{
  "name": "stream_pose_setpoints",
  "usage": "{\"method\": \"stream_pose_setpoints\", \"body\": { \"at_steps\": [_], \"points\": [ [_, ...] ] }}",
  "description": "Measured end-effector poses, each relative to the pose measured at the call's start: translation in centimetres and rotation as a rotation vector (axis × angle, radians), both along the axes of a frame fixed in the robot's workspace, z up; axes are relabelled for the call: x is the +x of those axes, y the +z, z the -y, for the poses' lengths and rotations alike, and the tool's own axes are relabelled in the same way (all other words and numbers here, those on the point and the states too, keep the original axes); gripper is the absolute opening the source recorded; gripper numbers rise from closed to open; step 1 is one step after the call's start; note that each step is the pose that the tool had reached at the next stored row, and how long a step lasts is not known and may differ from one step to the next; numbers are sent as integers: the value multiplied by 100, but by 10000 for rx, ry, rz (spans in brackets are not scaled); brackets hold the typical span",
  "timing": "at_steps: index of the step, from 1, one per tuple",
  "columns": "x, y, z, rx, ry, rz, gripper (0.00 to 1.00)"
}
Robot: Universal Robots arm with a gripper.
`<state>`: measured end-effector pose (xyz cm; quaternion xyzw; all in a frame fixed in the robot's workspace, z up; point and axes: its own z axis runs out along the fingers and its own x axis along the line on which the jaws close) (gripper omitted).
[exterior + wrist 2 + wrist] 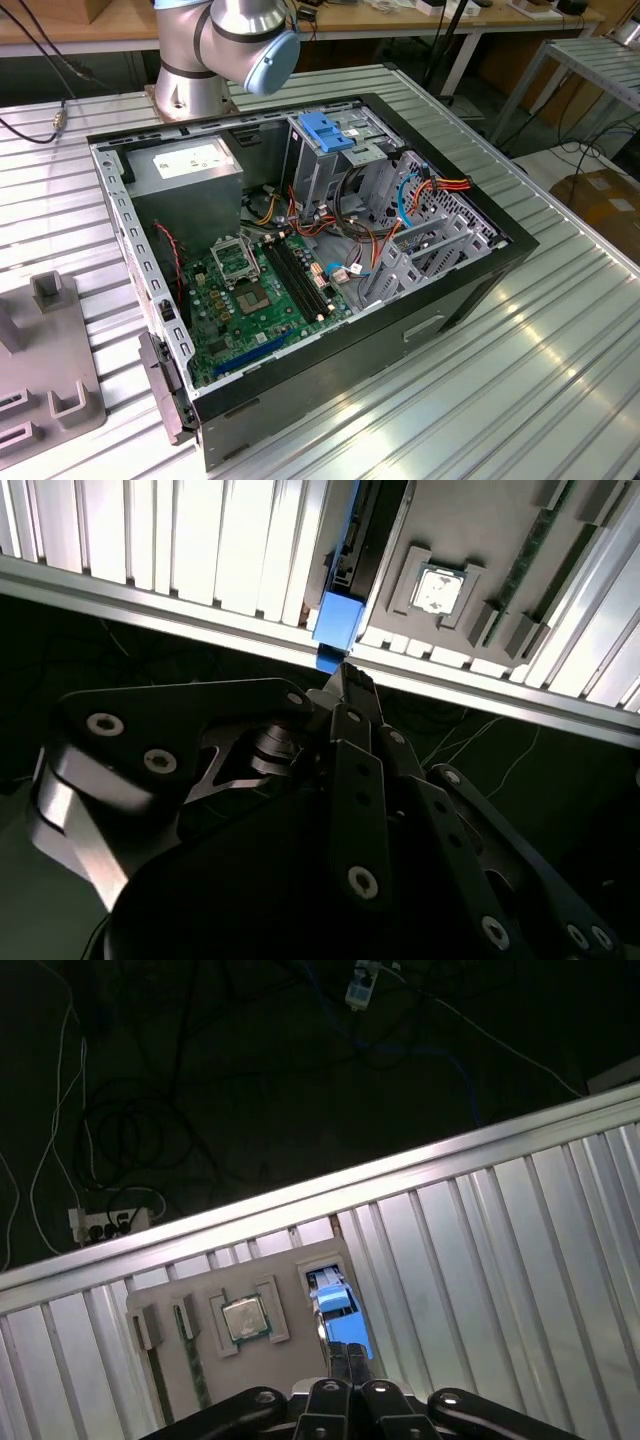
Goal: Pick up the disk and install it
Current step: 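Pick up the disk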
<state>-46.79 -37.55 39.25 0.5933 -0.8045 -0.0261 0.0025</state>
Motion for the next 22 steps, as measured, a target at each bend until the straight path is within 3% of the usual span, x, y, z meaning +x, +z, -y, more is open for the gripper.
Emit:
{"method": "stream_pose_setpoints", "body": {
  "at_steps": [6, 10, 14, 17, 19, 20, 22],
  "points": [
    [0, -2, 0, 1, 109, 1, 10],
    [3, -19, 0, 0, 786, 1, 10],
    [3, -54, 0, -3, 1215, 22, 10],
    [3, -81, 0, -24, 1304, 67, 10],
    [3, -101, 0, -57, 1310, 178, 11],
    [4, -118, 0, -60, 1315, 204, 11],
    [4, -147, 0, -62, 1331, 210, 24]
  ]
}}
